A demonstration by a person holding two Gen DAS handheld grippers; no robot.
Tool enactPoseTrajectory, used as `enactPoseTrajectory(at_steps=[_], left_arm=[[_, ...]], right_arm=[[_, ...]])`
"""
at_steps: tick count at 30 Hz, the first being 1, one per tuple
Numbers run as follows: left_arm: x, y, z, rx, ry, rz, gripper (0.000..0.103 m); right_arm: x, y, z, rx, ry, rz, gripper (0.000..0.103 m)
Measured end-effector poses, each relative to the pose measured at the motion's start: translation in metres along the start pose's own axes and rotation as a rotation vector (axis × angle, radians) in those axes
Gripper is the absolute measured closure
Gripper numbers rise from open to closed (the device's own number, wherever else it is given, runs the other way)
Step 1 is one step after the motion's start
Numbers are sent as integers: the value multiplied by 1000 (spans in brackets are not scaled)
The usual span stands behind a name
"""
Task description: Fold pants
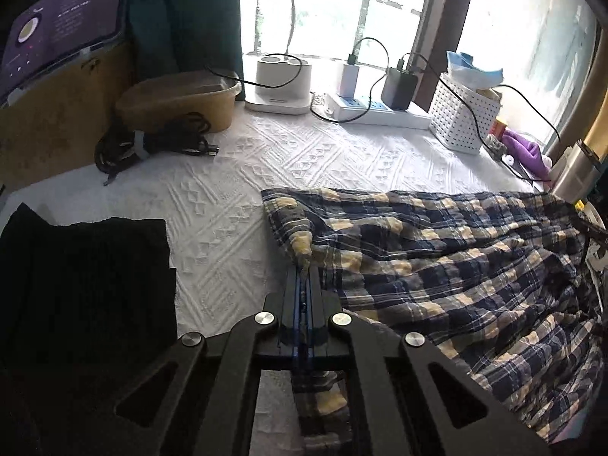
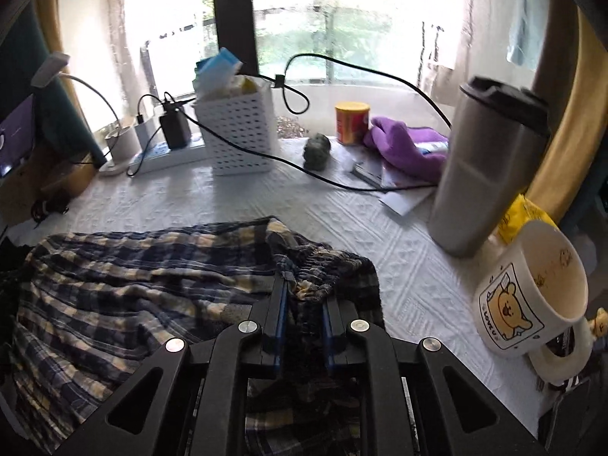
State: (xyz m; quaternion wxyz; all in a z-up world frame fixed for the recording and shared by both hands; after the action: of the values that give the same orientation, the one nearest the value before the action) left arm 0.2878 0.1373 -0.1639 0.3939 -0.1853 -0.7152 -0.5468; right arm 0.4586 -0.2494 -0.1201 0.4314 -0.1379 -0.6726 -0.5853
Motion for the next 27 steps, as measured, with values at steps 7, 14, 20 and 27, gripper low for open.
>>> enactPoseTrajectory(at_steps=[7, 14, 20, 27], left_arm=[[0, 9, 9, -10, 73, -4, 102], [-12, 6, 28, 18, 123, 62, 102], [-18, -2, 26, 45, 89, 110, 99], [-23, 28, 36, 81, 62, 72, 71]], right_arm=[[4, 12, 4, 12, 24, -37, 87], [-15, 9, 3, 5, 56, -5, 87], [-43, -10, -26, -97, 26, 72, 87], [-53, -1, -28, -69, 30, 88, 87]])
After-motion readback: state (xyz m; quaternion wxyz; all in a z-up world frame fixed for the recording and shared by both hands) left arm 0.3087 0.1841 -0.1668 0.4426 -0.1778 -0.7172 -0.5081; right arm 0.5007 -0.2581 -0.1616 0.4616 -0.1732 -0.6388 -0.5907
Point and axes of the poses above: each gripper's, at about its wrist camera, not at the fingertips, and x roughly against the way its jaws point, z to its left, y to its top, the point moved 7 cm from there along -x, roughly the way its jaws point, and after that the axes turned 3 degrees about y, right-handed, at the moved point
